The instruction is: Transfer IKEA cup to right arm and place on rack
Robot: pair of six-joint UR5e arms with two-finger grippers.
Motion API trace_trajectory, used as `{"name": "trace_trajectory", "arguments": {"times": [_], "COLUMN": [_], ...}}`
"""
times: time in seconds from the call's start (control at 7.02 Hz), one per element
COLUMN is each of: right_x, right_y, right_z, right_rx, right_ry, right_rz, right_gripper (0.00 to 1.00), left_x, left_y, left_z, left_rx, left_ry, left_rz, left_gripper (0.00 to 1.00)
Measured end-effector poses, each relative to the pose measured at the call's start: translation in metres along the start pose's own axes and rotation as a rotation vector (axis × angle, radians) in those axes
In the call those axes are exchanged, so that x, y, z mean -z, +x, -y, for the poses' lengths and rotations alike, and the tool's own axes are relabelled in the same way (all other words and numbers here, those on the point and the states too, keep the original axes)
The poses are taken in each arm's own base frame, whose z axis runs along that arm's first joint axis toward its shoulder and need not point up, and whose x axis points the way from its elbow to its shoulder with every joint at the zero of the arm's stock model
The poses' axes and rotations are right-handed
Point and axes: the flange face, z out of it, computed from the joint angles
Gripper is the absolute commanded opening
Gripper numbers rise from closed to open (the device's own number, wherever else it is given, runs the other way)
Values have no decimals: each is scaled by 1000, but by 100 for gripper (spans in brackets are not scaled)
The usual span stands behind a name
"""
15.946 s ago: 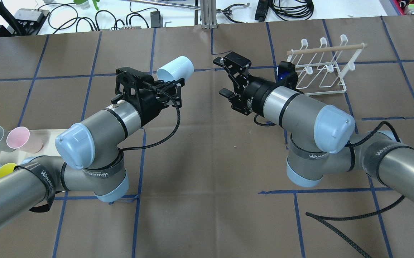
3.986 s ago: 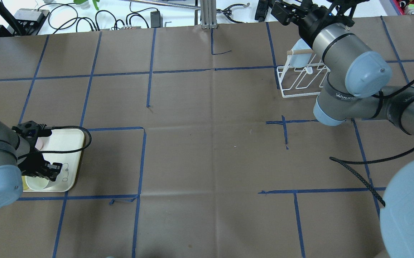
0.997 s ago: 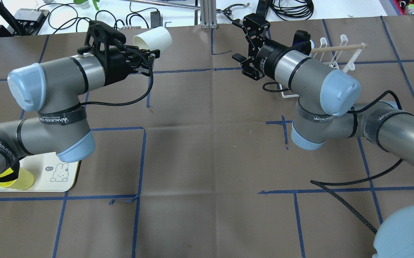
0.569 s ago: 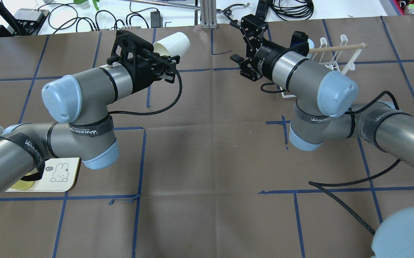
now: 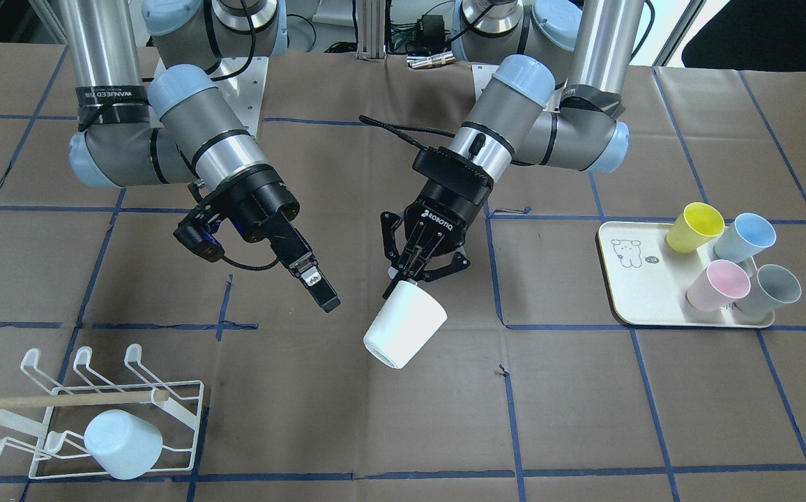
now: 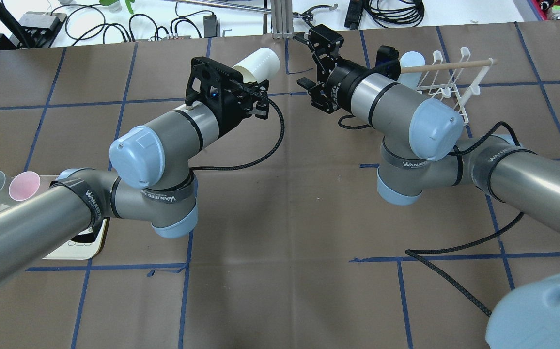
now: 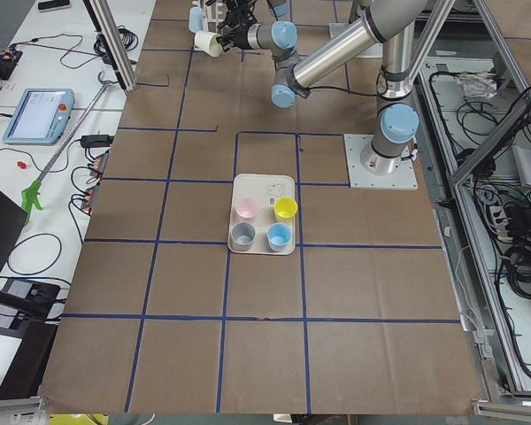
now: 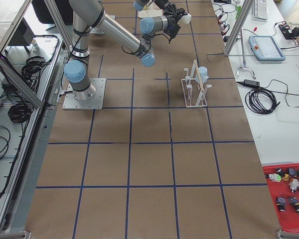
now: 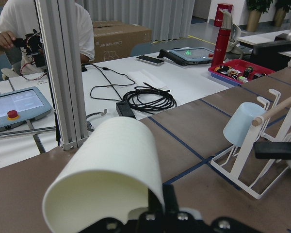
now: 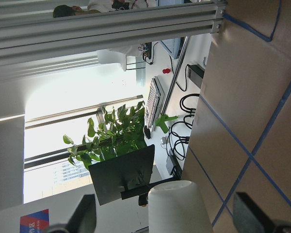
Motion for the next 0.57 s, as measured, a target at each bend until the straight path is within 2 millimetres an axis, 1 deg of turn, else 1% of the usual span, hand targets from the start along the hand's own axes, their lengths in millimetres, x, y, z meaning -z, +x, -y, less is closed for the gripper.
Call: {"name": "trace_trajectory", "arguments": {"times": [0.14, 0.28, 0.57], "right_x": [-14, -24, -31], "right_y": [1, 0, 1], "right_z": [0, 1, 2], "right_rx": [5, 10, 10], "right_ry": [-11, -21, -30], "right_rz": [-2, -2, -7], "right_gripper": [99, 100, 99], "left_x": [0, 1, 2], "left_y": [7, 9, 10], "left_z": [0, 1, 2], "left_rx": [-5, -8, -9], "left_ry": [-1, -1, 1], "left_rz": [7, 10, 10], "left_gripper": [0, 0, 0]}}
